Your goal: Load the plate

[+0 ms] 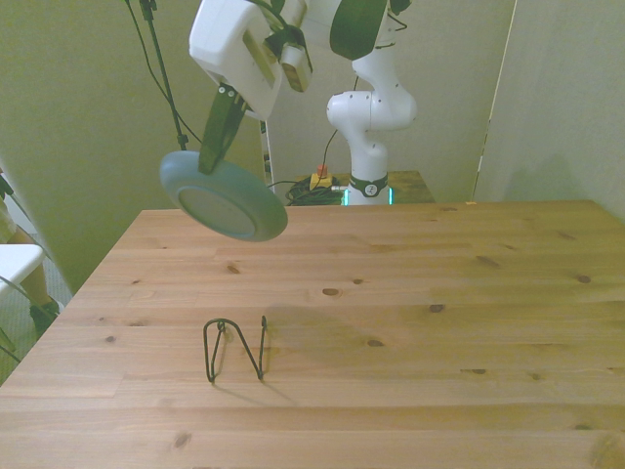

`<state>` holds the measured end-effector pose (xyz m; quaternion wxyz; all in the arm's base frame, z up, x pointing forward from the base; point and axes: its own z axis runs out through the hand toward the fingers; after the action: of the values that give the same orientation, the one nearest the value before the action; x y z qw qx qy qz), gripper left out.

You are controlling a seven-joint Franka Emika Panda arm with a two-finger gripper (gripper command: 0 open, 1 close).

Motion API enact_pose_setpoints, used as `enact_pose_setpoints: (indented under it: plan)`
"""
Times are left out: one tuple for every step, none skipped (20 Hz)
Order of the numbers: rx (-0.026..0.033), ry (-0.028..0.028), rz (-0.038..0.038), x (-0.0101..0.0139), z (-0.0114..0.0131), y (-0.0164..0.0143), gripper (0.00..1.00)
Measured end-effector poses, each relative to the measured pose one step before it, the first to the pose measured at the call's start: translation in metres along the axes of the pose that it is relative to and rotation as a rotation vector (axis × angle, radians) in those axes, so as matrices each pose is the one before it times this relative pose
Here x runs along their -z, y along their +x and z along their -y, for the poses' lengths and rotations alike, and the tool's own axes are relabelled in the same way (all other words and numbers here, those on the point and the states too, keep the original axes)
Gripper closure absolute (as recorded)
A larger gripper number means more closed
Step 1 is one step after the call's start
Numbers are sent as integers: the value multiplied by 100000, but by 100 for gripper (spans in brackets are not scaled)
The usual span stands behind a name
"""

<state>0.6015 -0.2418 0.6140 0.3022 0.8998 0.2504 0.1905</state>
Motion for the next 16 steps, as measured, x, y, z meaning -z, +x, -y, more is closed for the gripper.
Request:
enact_pose_setpoints:
  plan:
    - [167,-1562,-529,-490,-536,267,100]
    - [-11,-1442,-564,-535,-407,190,100]
    - [154,-1448,-705,-579,-266,133,100]
    - [461,-962,-633,-664,-28,75,100]
    - [949,-402,-331,-739,180,33,100]
    - [1084,-105,-152,-715,296,54,100]
    - [1388,46,-119,-658,376,113,100]
    - [1621,-92,-259,-534,393,96,100]
    - [1594,-15,-150,-410,403,101,100]
    - [1293,244,-29,-272,330,83,100]
    - [1620,433,-12,-101,262,113,100]
    - [1862,390,-91,-22,270,156,100]
    - [1212,156,-48,39,236,197,100]
    - [1258,-357,160,94,146,259,100]
    - [385,-332,-169,121,32,196,100]
    - [-138,-810,-638,256,-172,60,100]
